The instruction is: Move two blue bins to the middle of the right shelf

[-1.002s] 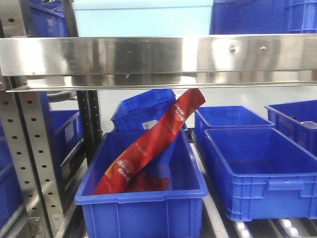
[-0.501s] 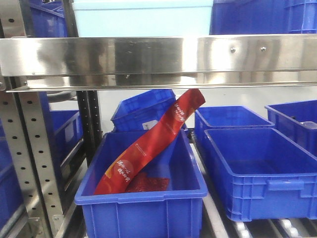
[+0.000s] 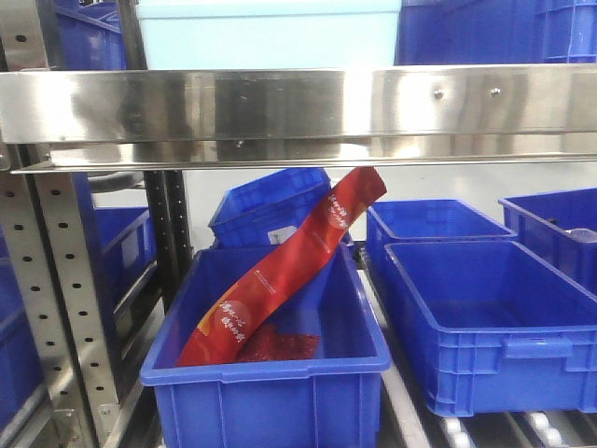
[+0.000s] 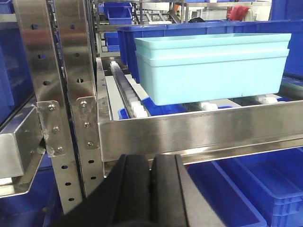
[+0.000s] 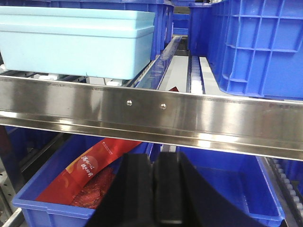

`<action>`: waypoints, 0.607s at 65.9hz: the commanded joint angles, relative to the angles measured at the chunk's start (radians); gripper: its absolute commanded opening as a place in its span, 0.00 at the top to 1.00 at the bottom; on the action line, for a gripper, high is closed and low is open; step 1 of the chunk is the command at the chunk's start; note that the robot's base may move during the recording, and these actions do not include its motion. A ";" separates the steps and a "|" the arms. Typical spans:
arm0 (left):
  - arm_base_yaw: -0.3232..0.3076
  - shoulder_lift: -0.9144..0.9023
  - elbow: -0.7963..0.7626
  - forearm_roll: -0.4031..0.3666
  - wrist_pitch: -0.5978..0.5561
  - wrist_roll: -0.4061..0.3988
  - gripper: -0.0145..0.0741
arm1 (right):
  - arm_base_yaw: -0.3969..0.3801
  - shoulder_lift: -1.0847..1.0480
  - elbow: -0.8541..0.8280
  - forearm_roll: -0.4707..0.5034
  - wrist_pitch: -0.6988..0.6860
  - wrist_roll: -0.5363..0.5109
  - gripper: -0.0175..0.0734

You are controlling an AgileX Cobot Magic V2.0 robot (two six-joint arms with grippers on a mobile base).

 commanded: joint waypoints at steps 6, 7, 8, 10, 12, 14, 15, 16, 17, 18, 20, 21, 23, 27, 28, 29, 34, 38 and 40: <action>0.001 -0.005 0.000 0.004 -0.028 0.002 0.96 | 0.000 -0.006 0.001 -0.009 -0.023 -0.003 0.98; 0.001 -0.005 0.000 0.004 -0.028 0.002 0.96 | 0.000 -0.006 0.001 -0.009 -0.023 -0.003 0.98; 0.001 -0.005 0.000 0.004 -0.028 0.002 0.96 | 0.000 -0.006 0.001 -0.009 -0.023 -0.003 0.98; 0.001 -0.005 0.000 0.004 -0.028 0.002 0.96 | 0.000 -0.006 0.001 -0.009 -0.023 -0.003 0.98; 0.001 -0.005 0.000 0.004 -0.028 0.002 0.96 | 0.000 -0.006 0.001 -0.009 -0.023 -0.003 0.98; 0.001 -0.005 0.000 0.004 -0.028 0.002 0.96 | 0.000 -0.006 0.001 -0.009 -0.023 -0.003 0.98; 0.001 -0.005 0.000 0.004 -0.028 0.002 0.96 | 0.000 -0.006 0.001 -0.009 -0.023 -0.003 0.98; 0.001 -0.005 0.000 0.004 -0.028 0.002 0.96 | 0.000 -0.006 0.001 -0.009 -0.023 -0.003 0.98; 0.001 -0.007 0.000 0.004 -0.028 0.002 0.96 | 0.000 -0.006 0.001 -0.009 -0.023 -0.003 0.98; 0.001 -0.009 0.000 0.004 -0.026 0.002 0.96 | 0.000 -0.006 0.001 -0.009 -0.023 -0.003 0.98; 0.001 -0.016 0.002 0.004 -0.021 0.002 0.96 | 0.000 -0.006 0.001 -0.009 -0.023 -0.003 0.98; 0.004 -0.022 0.006 0.004 -0.016 0.002 0.96 | 0.000 -0.006 0.001 -0.009 -0.023 -0.003 0.98; 0.013 -0.034 0.013 0.000 -0.007 0.002 0.96 | 0.000 -0.006 0.001 -0.009 -0.023 -0.003 0.98; 0.049 -0.075 0.049 -0.007 -0.010 0.002 0.96 | 0.000 -0.006 0.001 -0.009 -0.023 -0.003 0.98; 0.062 -0.092 0.059 -0.007 -0.012 0.002 0.96 | 0.000 -0.006 0.001 -0.009 -0.023 -0.003 0.98; 0.071 -0.105 0.074 -0.007 -0.011 0.002 0.96 | 0.000 -0.006 0.001 -0.009 -0.023 -0.003 0.98; 0.118 -0.191 0.138 -0.007 -0.012 0.002 0.96 | 0.000 -0.006 0.001 -0.009 -0.023 -0.003 0.98; 0.151 -0.270 0.204 -0.019 -0.016 0.002 0.96 | 0.000 -0.006 0.001 -0.009 -0.023 -0.003 0.98; 0.161 -0.303 0.231 -0.024 -0.018 0.002 0.96 | 0.000 -0.006 0.001 -0.009 -0.023 -0.003 0.98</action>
